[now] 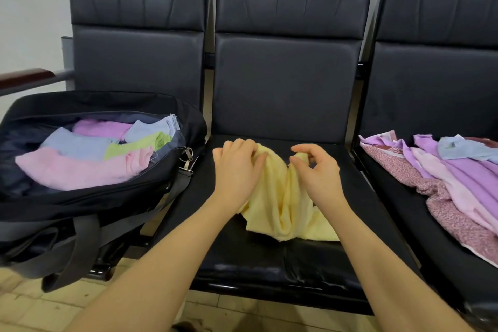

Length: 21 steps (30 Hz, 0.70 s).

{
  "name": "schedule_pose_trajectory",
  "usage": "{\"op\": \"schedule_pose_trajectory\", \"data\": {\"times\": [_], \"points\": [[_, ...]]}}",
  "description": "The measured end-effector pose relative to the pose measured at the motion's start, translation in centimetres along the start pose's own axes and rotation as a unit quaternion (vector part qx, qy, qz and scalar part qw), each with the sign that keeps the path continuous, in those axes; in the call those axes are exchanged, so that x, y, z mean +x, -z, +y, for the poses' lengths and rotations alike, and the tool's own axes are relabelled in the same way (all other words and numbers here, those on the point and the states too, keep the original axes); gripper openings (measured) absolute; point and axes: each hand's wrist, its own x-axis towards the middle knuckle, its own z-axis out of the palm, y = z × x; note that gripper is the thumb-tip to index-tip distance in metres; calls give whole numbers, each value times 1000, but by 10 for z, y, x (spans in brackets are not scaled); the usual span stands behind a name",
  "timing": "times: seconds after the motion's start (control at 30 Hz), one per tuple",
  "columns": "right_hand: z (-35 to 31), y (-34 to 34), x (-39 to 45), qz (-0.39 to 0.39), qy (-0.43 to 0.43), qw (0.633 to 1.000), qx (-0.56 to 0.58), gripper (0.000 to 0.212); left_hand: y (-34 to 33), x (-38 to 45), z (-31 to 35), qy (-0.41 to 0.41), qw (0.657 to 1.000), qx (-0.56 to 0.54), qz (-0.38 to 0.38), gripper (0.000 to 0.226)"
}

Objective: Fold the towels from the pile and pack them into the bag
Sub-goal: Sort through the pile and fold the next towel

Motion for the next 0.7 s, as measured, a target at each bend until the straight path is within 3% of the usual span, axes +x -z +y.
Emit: {"op": "schedule_pose_trajectory", "data": {"times": [0.23,0.4,0.53,0.7], "points": [[-23,25,-2,77,45,995,50,16,26,18,-9,-95,987,114,57,22],[-60,44,15,157,79,982,67,16,48,52,-6,-106,980,141,90,6],[-95,59,35,216,85,969,91,16,80,83,11,-38,988,113,93,12],[-129,78,54,266,83,949,147,21,115,119,26,89,989,-71,92,11]]}}
